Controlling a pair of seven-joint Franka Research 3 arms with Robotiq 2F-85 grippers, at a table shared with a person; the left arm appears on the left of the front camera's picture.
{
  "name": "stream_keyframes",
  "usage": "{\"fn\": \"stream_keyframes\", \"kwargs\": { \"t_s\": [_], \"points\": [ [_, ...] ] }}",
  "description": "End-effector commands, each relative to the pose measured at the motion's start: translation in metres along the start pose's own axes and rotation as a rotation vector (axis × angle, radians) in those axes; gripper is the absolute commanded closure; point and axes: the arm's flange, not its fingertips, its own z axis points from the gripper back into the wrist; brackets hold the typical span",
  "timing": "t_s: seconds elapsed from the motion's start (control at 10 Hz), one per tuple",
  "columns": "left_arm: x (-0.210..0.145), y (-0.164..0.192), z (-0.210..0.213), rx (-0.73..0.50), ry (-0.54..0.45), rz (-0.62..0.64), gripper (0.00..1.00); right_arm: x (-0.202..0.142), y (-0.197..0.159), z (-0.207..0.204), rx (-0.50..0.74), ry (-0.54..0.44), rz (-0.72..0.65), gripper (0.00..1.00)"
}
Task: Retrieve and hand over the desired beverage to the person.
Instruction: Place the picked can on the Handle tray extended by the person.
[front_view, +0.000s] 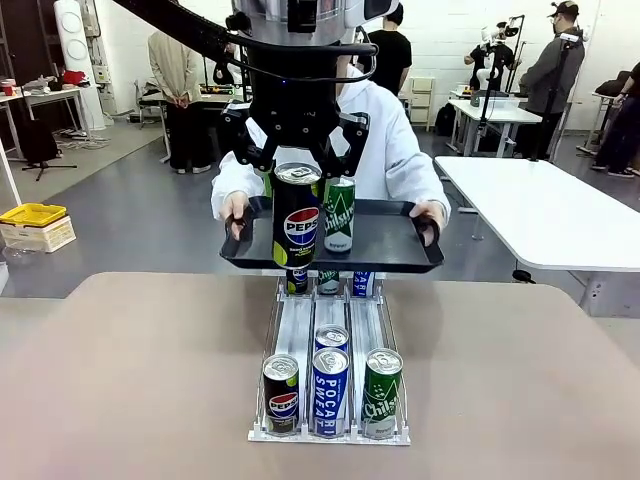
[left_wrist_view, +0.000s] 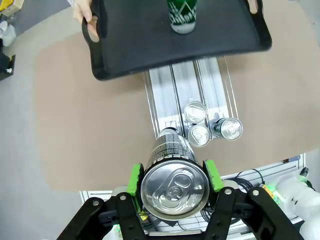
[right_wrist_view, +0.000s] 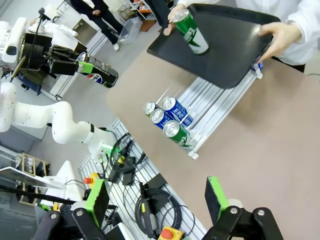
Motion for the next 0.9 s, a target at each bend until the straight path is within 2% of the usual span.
{"fn": "stream_keyframes", "kwargs": {
  "t_s": [0.0, 0.8],
  "points": [
    [-0.0013, 0.0034, 0.0053, 0.004, -0.020, 0.008, 1.00, 0.0017, -0.0007, -0.0005, 0.032, -0.023, 0.015, 0.00],
    [-0.0013, 0.0034, 0.0053, 0.004, -0.020, 0.008, 1.00, 0.0017, -0.0007, -0.0005, 0.032, -0.023, 0.015, 0.00]
  ]
}}
